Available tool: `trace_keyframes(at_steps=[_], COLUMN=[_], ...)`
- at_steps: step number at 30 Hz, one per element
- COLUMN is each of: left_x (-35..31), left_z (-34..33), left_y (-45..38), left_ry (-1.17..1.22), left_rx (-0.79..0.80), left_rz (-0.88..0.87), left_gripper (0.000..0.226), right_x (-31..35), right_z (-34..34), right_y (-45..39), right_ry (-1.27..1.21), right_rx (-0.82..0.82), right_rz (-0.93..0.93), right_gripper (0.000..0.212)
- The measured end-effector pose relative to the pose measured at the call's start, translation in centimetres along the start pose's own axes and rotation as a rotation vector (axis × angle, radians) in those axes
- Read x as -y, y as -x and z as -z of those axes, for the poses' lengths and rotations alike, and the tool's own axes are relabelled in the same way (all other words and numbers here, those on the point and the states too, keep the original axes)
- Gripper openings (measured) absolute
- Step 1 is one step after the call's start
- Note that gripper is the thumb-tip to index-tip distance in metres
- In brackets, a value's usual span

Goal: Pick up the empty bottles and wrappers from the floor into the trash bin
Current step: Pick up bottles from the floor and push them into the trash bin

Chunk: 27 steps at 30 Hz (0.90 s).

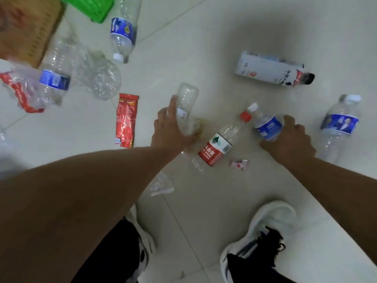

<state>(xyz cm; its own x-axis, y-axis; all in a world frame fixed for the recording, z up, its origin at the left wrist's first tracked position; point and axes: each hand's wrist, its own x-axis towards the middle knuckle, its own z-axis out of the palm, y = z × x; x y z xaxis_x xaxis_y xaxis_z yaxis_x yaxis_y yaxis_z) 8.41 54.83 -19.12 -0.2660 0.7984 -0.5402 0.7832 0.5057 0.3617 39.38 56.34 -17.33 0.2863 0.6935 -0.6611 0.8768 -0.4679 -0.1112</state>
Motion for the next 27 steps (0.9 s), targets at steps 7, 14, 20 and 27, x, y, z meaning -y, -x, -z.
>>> trace_keyframes(at_steps=[7,14,20,27], left_x=[1.2,1.7,0.0,-2.7], left_z=[3.7,14.1,27.3,41.9], left_y=[0.8,9.3,21.0,31.5], left_ry=[0.052,0.151,0.314,0.556], left_rx=[0.091,0.089,0.032,-0.083], left_rz=[0.037,0.086,0.142,0.212], left_gripper=[0.111,0.119,0.115,0.112], right_x=[-0.4,2.6,9.4,19.2], right_z=[0.7,6.1,14.4,26.2], right_y=[2.0,14.7,27.3,39.8], right_ry=[-0.118,-0.212,-0.348,-0.388], right_rx=[0.01,0.078,0.155,0.193], right_rz=[-0.002,-0.043,-0.132,0.034], right_gripper=[0.065,0.061,0.063,0.054])
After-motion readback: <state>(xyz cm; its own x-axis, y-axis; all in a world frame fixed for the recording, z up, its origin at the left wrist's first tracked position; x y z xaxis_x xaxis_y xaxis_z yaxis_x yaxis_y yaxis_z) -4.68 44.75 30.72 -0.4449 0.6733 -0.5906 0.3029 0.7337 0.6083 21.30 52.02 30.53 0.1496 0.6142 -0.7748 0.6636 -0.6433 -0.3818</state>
